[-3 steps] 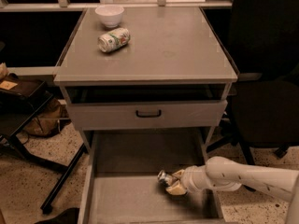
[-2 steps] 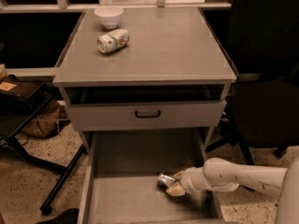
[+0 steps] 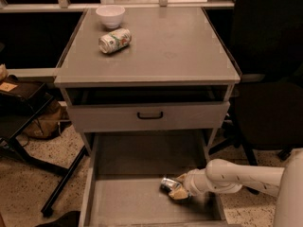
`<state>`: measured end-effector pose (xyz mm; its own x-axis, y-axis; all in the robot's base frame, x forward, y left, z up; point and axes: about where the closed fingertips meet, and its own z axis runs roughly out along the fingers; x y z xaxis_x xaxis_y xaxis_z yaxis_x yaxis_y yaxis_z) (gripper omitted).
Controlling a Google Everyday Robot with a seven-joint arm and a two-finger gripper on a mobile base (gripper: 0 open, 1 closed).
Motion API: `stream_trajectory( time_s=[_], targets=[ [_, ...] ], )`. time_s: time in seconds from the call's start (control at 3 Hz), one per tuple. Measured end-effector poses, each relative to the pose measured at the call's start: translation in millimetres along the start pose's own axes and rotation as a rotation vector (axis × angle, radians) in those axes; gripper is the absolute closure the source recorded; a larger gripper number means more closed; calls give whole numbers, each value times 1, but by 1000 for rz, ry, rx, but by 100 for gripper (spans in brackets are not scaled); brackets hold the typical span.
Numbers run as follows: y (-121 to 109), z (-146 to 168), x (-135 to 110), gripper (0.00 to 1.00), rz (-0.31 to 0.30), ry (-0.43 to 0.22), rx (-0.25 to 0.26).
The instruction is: Place redbull can into middle drawer
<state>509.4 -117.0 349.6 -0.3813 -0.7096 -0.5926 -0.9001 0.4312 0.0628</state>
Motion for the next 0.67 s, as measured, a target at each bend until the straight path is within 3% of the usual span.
stream_trajectory(
  time_s=[0.67],
  targets=[
    [0,0,0,58,0,0,0]
  ],
)
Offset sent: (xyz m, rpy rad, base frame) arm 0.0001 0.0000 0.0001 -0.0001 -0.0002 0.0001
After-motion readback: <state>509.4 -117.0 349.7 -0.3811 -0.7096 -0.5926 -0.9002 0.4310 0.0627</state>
